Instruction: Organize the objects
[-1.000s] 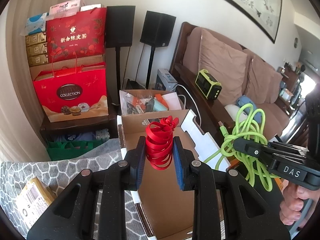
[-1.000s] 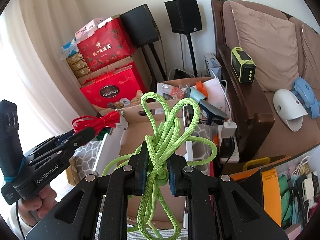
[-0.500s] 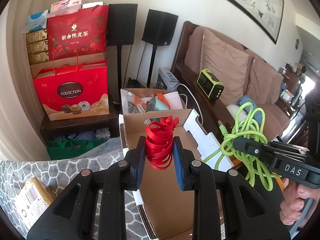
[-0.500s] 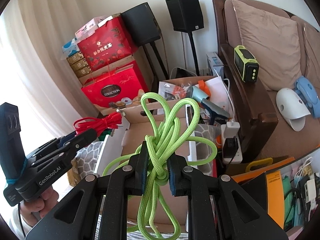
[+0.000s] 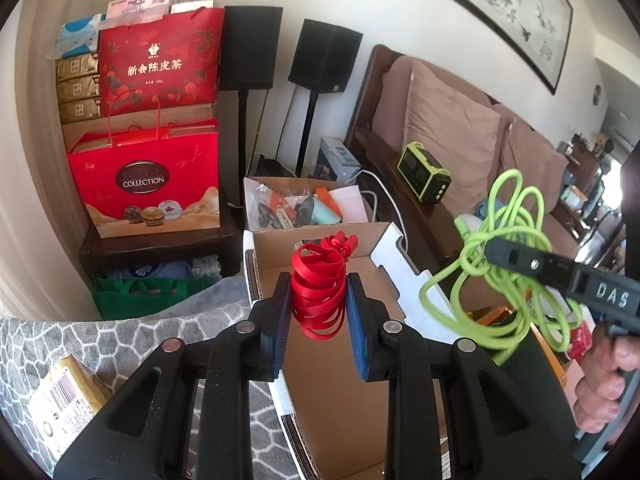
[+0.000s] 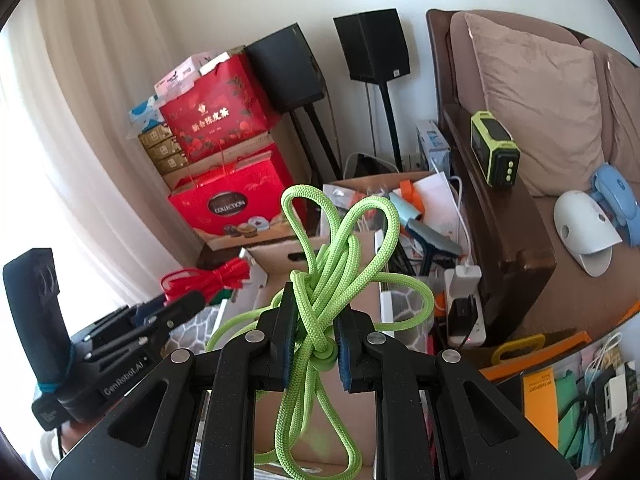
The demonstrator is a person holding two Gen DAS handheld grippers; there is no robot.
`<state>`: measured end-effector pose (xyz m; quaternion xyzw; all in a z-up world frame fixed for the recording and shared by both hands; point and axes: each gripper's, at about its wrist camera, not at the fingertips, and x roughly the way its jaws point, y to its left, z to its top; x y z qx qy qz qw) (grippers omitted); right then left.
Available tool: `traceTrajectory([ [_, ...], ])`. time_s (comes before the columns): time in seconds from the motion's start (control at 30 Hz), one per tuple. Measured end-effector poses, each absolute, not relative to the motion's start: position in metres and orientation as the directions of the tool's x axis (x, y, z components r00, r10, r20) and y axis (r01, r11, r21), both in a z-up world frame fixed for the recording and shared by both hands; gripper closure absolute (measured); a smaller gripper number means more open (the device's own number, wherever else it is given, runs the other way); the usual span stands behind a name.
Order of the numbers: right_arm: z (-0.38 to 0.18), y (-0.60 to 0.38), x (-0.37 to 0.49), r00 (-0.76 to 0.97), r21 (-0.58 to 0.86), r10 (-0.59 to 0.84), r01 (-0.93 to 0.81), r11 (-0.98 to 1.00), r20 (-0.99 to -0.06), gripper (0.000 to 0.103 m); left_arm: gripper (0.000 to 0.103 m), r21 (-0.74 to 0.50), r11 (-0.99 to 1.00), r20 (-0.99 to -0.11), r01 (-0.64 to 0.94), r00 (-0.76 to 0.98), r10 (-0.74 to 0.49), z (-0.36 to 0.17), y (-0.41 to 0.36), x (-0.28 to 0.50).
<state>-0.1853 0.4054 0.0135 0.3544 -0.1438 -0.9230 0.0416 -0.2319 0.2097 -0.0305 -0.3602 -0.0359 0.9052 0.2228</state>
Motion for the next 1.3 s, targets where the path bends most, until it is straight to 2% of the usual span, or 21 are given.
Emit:
traceTrajectory([
  [0.7, -0.02, 0.403, -0.167, -0.693, 0.273, -0.162, -0.052, -0.961, -0.702, 0.087, 0.079, -0.24, -0.888, -0.657, -0.392, -0.607, 0.446, -0.044, 0.22, -0.224],
  [1.3, -0.03, 0.413, -0.155, -0.685, 0.287, -0.163, -0.071, -0.955, -0.71, 0.087, 0.079, -0.224, -0.888, -0.673, -0.403, -0.595, 0.439, -0.051, 0.232, -0.213],
])
